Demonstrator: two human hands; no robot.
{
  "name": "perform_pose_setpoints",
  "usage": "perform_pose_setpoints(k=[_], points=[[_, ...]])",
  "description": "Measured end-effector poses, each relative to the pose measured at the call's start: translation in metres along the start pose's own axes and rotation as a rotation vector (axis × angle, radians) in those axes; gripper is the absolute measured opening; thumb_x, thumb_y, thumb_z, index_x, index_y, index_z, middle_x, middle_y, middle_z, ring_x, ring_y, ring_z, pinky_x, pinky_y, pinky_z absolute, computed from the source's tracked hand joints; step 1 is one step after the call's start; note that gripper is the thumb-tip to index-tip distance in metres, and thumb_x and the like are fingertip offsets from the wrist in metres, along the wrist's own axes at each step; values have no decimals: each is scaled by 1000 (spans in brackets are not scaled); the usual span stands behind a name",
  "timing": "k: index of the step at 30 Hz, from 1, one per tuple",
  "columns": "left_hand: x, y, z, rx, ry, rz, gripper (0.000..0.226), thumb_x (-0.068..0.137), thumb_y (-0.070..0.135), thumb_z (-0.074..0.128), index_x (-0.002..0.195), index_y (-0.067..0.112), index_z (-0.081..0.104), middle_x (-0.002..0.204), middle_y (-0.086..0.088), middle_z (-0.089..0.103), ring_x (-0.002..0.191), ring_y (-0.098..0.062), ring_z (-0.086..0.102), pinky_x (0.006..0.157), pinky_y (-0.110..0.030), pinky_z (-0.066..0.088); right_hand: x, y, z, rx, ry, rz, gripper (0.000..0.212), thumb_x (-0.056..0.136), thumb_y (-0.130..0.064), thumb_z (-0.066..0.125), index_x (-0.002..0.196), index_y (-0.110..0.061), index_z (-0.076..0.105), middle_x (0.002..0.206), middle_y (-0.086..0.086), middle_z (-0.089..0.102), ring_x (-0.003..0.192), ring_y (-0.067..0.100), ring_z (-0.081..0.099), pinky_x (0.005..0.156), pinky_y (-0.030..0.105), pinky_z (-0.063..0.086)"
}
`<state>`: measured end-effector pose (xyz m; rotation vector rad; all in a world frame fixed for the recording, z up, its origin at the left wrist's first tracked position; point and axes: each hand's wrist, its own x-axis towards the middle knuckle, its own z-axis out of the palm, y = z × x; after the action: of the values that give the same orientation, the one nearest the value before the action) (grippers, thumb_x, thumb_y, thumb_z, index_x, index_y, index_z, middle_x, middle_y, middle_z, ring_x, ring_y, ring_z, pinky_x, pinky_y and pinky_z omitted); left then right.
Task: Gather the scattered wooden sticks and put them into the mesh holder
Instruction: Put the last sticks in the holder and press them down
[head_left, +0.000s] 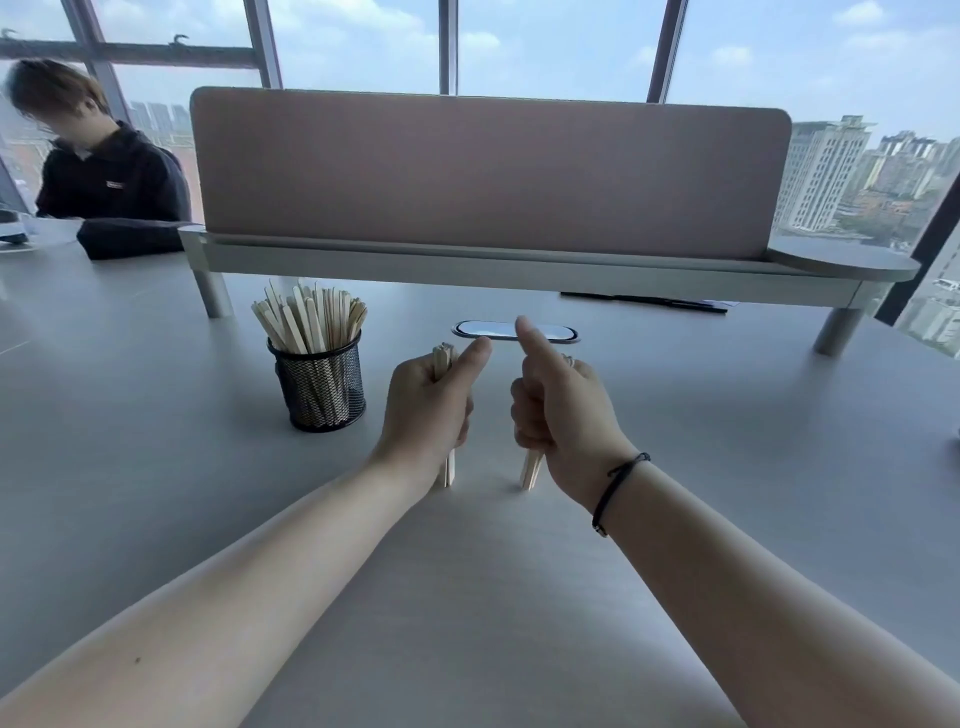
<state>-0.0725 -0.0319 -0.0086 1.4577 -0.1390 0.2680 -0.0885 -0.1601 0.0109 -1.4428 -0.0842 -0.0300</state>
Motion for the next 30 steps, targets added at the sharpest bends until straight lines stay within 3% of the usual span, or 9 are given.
perform_pose_setpoints(k=[4,8,12,19,23,30], points=[[-1,10,-3,-65,-65,-92,62,92,51,60,51,25,22,48,4,20,40,-15,15,43,-20,16,-1,-3,1,137,-109,116,71,79,-78,45,61,-19,9,54,-2,8,49,18,4,49,29,6],[4,30,-21,-182,-102,-101,63,89,67,42,61,17,13,50,1,13,47,-17,7,45,-23,9,6,1,16,178,-79,161,52,90,-47,44,58,-21,12,52,-2,9,51,17,3,55,36,2],[26,67,-55,-220,-13,-29,50,94,46,36,61,17,11,53,-2,9,49,-18,5,50,-32,3,22,-12,48,246,-98,155,44,89,-33,41,57,-22,13,52,-2,10,52,16,3,55,35,3],[82,125,-104,-307,127,132,47,95,34,34,54,16,20,47,-2,13,44,-16,8,49,-30,6,75,-68,131,387,-142,-59,37,92,-28,39,60,-20,21,50,-1,14,44,16,8,47,28,10],[107,114,-111,-185,182,125,44,92,30,38,51,17,27,48,-3,18,46,-17,14,47,-26,13,101,-80,167,402,-91,-96,37,93,-29,41,58,-17,35,47,1,23,40,16,14,46,26,15],[125,75,-128,77,178,50,37,90,25,43,57,10,49,50,-9,43,42,-21,39,46,-26,33,117,-45,187,151,-72,-166,45,100,-21,36,57,-9,41,39,0,41,33,16,37,45,26,36]])
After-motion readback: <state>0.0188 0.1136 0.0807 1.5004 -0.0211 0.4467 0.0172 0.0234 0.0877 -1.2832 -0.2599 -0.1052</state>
